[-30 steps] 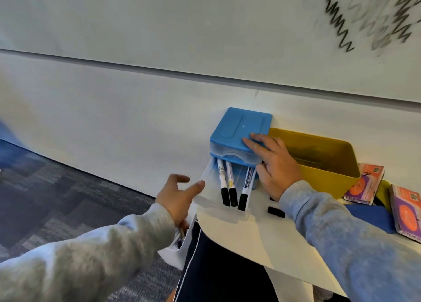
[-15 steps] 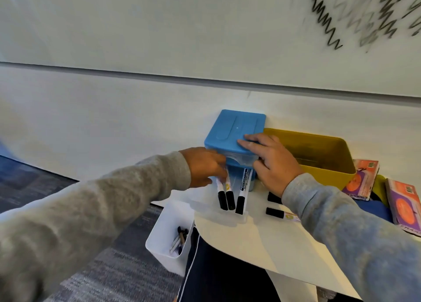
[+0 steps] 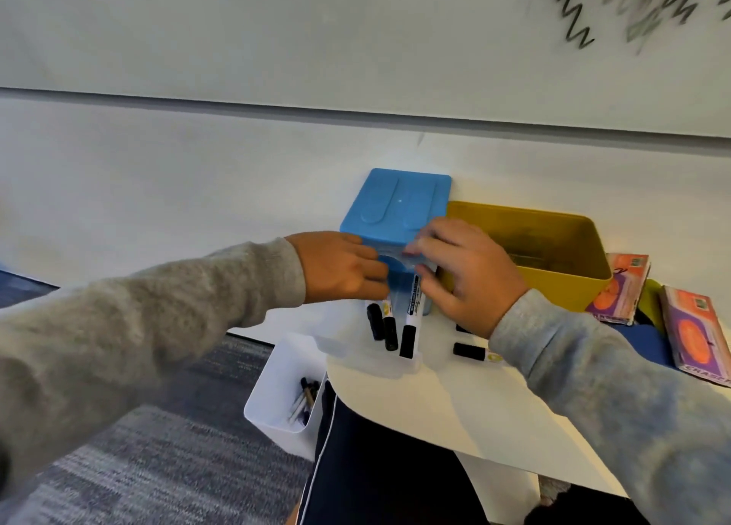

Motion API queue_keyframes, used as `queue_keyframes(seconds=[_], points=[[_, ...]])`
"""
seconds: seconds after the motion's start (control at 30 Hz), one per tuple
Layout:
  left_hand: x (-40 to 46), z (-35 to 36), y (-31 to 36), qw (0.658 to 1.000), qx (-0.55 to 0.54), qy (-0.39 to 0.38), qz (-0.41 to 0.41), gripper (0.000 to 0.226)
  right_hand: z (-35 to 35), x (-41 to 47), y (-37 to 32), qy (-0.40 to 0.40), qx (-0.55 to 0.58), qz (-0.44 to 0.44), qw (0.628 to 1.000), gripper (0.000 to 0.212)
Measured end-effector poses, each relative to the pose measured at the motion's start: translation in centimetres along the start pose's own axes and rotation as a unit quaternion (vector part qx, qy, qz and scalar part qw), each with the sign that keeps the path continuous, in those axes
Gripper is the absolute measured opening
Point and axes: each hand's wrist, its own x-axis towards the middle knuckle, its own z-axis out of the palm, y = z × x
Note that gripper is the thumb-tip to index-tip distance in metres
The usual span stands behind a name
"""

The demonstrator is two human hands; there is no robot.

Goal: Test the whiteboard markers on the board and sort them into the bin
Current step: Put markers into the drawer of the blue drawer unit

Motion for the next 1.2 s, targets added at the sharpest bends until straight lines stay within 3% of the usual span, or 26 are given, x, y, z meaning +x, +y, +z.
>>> queue_keyframes(seconds=[0.07, 0.3, 0.4, 0.43, 0.53, 0.63, 0.7, 0.8, 0.9, 0.97, 1.1, 1.2], points=[[-0.8, 0.1, -0.1, 1.000, 0.010, 0.028, 0.002, 0.025, -0.4, 0.3, -0.4, -0.080, -0.013, -0.031, 0.996, 0.015], [-3.3, -1.4, 1.0, 0.997, -0.036, 0.059, -0.036, 0.022, 1.0, 3.5, -1.8, -0.288, -0.125, -0.127, 0.941, 0.035], [-4.0, -2.5, 1.4, 0.992, -0.061, 0.075, -0.075, 0.019, 2.5, 5.1, -2.4, -0.356, -0.193, -0.150, 0.902, 0.016], [-4.3, -2.7, 1.6, 0.991, -0.065, 0.082, -0.087, 0.019, 2.4, 5.6, -2.7, -0.375, -0.190, -0.142, 0.896, 0.007], [-5.0, -3.4, 1.8, 0.985, -0.076, 0.096, -0.119, 0.021, 3.2, 6.5, -2.6, -0.385, -0.191, -0.221, 0.876, 0.023], [-5.3, -4.3, 2.0, 0.979, -0.097, 0.101, -0.145, 0.027, 3.1, 6.4, -3.1, -0.398, -0.139, -0.141, 0.896, 0.022], [-5.4, -4.9, 2.2, 0.974, -0.119, 0.098, -0.166, 0.028, 2.4, 6.1, -3.1, -0.343, -0.157, -0.168, 0.911, 0.012], [-5.5, -5.8, 2.3, 0.964, -0.135, 0.115, -0.199, 0.024, 1.5, 4.8, -2.6, -0.223, -0.135, -0.217, 0.941, 0.014], [-5.3, -7.0, 2.0, 0.948, -0.146, 0.151, -0.239, 0.018, 0.3, 3.2, -2.5, -0.100, -0.008, -0.150, 0.984, 0.022], [-4.7, -7.8, 1.8, 0.933, -0.157, 0.178, -0.269, 0.018, -0.9, 2.2, -2.6, -0.049, 0.065, -0.080, 0.993, 0.026], [-2.8, -9.4, 2.1, 0.887, -0.228, 0.243, -0.320, 0.014, -4.7, 0.1, -2.7, 0.002, 0.123, 0.008, 0.992, 0.018], [-0.1, -10.0, 3.0, 0.843, -0.304, 0.277, -0.347, 0.023, -7.9, -2.3, -1.5, -0.023, 0.105, 0.048, 0.993, 0.018]])
